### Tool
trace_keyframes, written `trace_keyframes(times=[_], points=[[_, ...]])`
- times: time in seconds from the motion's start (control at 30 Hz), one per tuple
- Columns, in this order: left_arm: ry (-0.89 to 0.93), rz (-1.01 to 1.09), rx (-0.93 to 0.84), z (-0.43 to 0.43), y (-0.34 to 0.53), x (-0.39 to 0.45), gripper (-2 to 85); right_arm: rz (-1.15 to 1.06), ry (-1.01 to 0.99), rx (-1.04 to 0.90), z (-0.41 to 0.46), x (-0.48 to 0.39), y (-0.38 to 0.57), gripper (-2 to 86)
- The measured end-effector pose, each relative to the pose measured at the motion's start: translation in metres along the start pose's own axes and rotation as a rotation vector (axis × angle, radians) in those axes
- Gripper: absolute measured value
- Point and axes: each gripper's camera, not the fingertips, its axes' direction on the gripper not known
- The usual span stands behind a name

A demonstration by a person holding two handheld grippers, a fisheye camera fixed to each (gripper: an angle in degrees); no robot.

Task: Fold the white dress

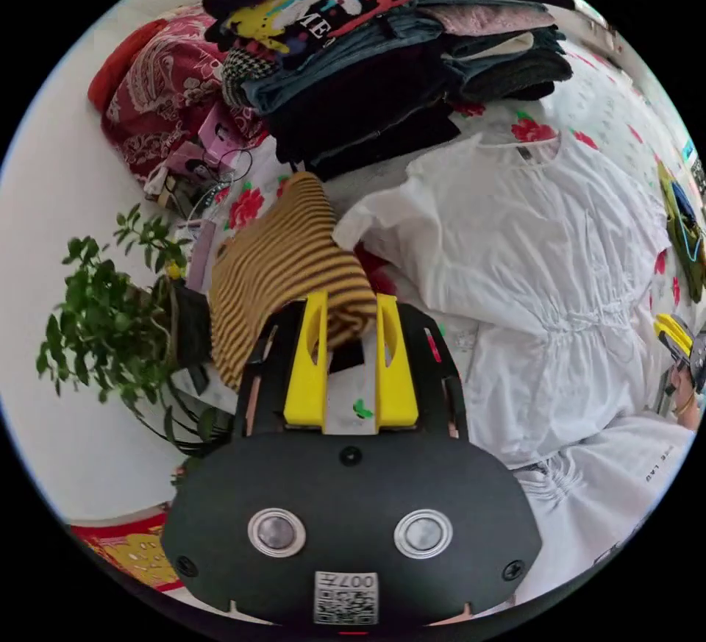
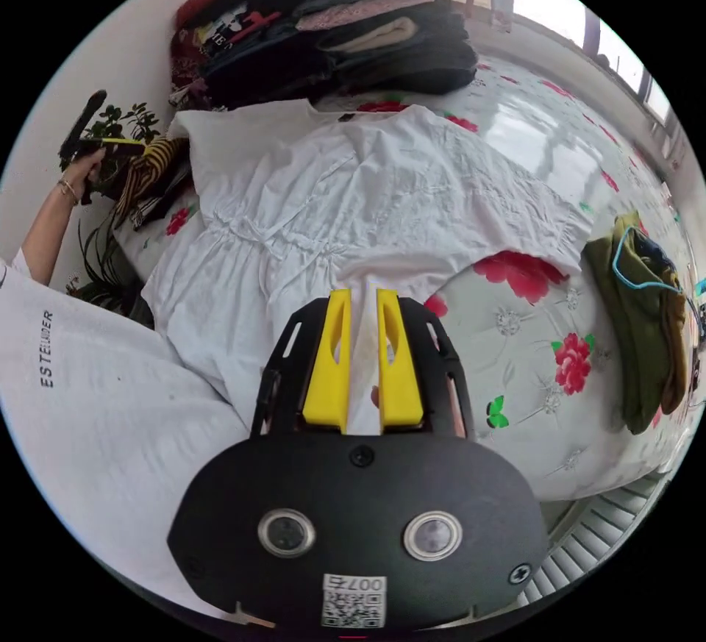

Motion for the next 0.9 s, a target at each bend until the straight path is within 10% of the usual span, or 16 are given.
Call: trace_keyframes(times=[0.2, 0.6, 0.9], points=[[0.313, -0.037, -0.186, 0.077, 0.126, 0.052, 11.2, 0.056, -0.132, -0.047, -0.007, 0.027, 0.049, 8.0], [0.28, 0.042, -0.29, 0.106, 0.2, 0.048, -0.3, -0.117, 0.069, -0.306, 0.032, 0.005, 0.104, 0.4], [0.325, -0.169, 0.025, 0.047, 0.204, -0.054, 7.0, 0.087, 0.112, -0.228, 0.017, 0.017, 0.112, 0.3]])
